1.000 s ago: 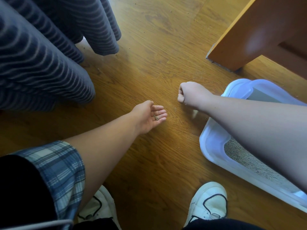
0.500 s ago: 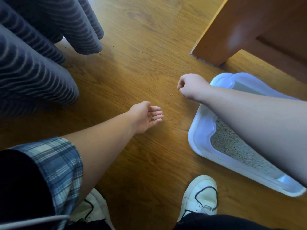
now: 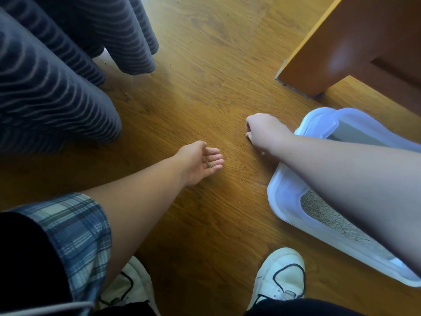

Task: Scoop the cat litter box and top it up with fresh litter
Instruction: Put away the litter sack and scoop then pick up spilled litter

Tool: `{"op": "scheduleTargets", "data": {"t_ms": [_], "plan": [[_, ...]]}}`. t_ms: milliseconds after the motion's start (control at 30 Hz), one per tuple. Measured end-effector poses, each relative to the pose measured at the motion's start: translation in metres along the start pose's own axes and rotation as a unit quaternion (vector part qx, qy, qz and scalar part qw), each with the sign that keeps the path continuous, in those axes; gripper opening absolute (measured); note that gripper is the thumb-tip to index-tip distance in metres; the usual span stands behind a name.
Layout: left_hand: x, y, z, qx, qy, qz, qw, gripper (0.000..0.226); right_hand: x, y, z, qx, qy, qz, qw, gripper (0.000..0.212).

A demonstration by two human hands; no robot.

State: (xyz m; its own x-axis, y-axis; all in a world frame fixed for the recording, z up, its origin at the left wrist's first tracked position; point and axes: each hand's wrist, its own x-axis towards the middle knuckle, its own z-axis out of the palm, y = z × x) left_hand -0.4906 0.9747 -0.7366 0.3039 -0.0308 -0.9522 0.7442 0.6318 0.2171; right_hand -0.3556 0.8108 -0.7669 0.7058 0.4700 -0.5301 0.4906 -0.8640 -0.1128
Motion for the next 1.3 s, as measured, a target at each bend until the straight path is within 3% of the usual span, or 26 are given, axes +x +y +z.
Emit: {"op": "scheduleTargets", "data": {"t_ms": [367, 700, 1033, 1133, 1300], "plan": [[0.0, -0.001, 0.002, -0.005, -0.002, 0.008, 1.0, 0.04, 0.003, -0.001, 0.002, -0.001, -0.02, -0.034, 0.999, 0.011], [-0.001, -0.003, 0.002, -0.011, -0.011, 0.007, 1.0, 0.04, 0.001, -0.007, 0.001, 0.001, -0.024, -0.013, 1.0, 0.012], [0.018, -0.001, 0.026, -0.041, -0.05, 0.006, 0.998, 0.045, -0.034, -0.035, -0.029, 0.212, -0.03, -0.087, 0.973, 0.004], [0.021, -0.003, 0.035, -0.065, -0.089, 0.004, 0.994, 0.042, -0.044, -0.038, -0.027, 0.17, -0.068, -0.114, 0.976, 0.006], [0.026, -0.009, 0.046, 0.007, -0.078, -0.003, 0.997, 0.039, -0.047, -0.021, -0.03, 0.097, -0.067, -0.127, 0.985, 0.025]]}}
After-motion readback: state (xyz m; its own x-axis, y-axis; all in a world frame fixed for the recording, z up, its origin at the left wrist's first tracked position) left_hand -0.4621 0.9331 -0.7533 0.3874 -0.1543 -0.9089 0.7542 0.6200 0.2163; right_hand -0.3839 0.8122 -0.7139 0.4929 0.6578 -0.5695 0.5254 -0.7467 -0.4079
